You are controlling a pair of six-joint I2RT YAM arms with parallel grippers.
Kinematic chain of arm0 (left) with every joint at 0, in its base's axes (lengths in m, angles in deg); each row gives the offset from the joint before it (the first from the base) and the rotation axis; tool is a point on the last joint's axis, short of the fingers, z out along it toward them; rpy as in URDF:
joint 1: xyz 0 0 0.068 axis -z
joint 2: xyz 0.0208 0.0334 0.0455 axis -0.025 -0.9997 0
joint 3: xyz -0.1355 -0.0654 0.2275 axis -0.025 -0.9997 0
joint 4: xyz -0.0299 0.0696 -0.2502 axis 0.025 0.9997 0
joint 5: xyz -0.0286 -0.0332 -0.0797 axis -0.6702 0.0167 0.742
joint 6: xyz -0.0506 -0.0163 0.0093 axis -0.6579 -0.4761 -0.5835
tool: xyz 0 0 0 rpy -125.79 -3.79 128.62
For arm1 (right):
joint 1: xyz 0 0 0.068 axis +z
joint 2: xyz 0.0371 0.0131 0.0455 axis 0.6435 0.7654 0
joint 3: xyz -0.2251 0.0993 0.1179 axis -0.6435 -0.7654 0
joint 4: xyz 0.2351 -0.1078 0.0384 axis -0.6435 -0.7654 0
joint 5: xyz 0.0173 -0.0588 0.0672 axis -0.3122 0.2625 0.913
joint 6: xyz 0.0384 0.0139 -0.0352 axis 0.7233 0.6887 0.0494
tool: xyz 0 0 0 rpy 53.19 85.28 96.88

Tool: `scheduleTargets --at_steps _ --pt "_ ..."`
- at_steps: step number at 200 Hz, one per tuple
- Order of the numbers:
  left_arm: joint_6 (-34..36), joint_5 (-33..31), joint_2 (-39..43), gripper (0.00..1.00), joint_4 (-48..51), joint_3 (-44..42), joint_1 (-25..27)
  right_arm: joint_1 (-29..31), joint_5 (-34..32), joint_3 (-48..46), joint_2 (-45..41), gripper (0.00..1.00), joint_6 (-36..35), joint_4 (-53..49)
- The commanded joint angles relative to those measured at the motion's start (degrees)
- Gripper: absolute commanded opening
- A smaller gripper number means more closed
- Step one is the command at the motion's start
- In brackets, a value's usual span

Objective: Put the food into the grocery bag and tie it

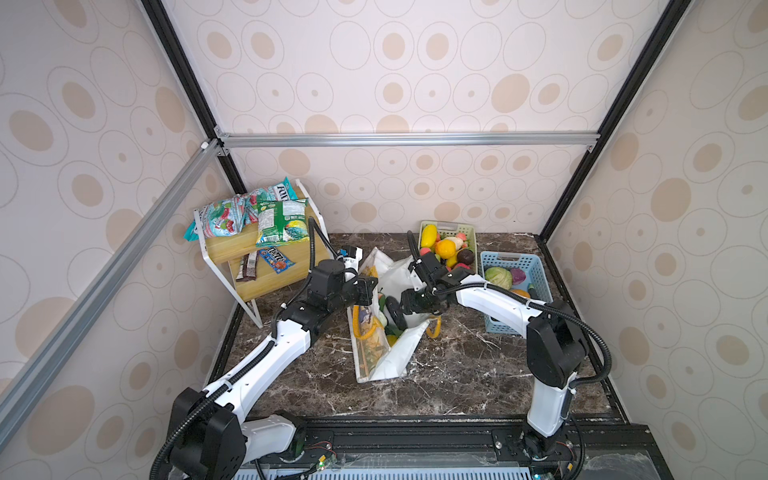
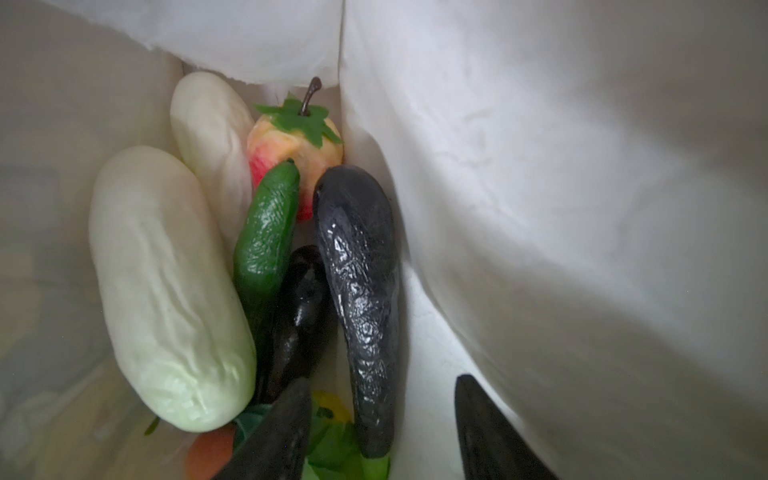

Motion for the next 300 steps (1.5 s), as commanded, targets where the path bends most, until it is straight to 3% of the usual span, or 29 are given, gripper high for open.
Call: scheduleTargets --at_steps 1,40,124,177,249,280,300 --pt "1.3 -0.9 1.5 0.00 -2.0 0.4 0.3 0.5 -0.9 0.8 -3.1 0.63 -1.0 -2.3" --pt "0.3 -3.2 0.8 0.00 -1.2 0.5 0.3 0.5 -2.3 1.4 -8.3 0.68 -3.1 -4.4" --pt "-0.2 -4.3 -0.3 0.00 -0.7 1.9 0.4 -1.2 -18.4 0.4 -19.0 0.70 -5.6 -8.9" --pt "0.0 -5.4 0.8 0.00 0.6 1.8 0.4 -3.6 -17.7 0.1 -17.1 0.65 -7.2 -8.5" --pt "0.8 -8.9 1.6 0.00 2.5 1.7 0.3 -3.6 -10.2 1.0 -9.0 0.50 -6.3 -6.5" --pt "0.6 -13.5 1.0 0.00 4.9 2.1 0.0 -3.4 -7.6 1.4 -8.0 0.26 -5.3 -4.9" --pt "0.1 -15.6 0.5 0.00 5.8 1.8 -0.4 -3.3 -7.0 2.8 -8.3 0.17 -5.0 -4.5"
